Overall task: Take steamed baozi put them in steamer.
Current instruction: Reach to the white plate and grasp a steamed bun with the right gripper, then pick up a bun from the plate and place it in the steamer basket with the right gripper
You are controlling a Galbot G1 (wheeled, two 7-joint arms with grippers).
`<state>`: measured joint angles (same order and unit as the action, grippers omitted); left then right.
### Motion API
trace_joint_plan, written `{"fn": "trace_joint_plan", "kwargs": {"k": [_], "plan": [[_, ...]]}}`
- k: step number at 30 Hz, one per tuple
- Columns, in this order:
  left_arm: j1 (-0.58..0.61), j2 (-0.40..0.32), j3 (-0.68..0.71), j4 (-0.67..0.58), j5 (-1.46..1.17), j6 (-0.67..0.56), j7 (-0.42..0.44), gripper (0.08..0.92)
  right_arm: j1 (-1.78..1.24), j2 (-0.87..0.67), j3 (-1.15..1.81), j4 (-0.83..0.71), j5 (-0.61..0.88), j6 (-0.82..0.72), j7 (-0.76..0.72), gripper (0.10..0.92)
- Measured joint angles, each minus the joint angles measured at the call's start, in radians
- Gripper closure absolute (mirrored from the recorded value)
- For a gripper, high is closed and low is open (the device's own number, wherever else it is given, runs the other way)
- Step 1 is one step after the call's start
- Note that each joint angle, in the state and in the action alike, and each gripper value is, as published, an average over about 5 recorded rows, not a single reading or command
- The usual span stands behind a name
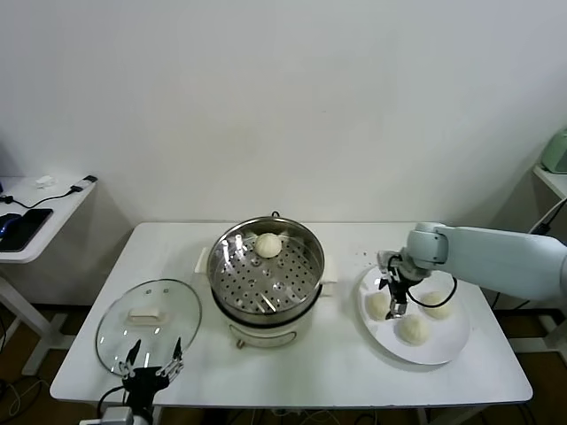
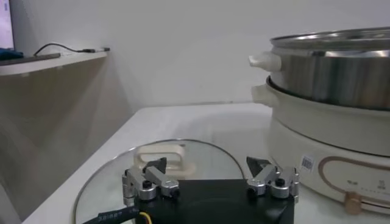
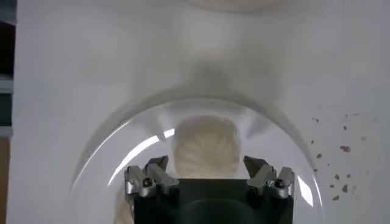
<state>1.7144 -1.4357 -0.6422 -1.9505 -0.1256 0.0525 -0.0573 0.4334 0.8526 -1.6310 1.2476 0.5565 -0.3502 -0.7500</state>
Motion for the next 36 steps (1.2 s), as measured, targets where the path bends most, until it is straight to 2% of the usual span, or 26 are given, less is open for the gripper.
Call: {"fn": "trace_joint_plan", "kwargs": {"k": [9, 16, 23, 29, 36], "plan": [[0.007, 0.000, 0.000, -0.003, 0.000, -0.003, -0.001, 0.177, -0.011, 0.007, 0.015, -0.012, -0.005, -0.012, -0.014, 0.369], [0.013, 0.000, 0.001, -0.014, 0.001, -0.003, -0.001, 0.177, 0.046, -0.006, -0.010, 0.011, 0.018, 0.000, -0.049, 0.380], [0.015, 0.000, 0.005, -0.030, 0.001, 0.001, -0.002, 0.177, 0.240, 0.002, -0.109, 0.049, 0.080, 0.027, -0.124, 0.381], [0.011, 0.001, 0.014, -0.043, 0.001, 0.007, -0.001, 0.177, 0.450, 0.039, -0.169, 0.098, 0.196, 0.022, -0.169, 0.381], [0.006, 0.000, 0.026, -0.055, 0.002, 0.009, 0.000, 0.177, 0.595, 0.144, -0.154, 0.164, 0.375, -0.031, -0.154, 0.380]]}}
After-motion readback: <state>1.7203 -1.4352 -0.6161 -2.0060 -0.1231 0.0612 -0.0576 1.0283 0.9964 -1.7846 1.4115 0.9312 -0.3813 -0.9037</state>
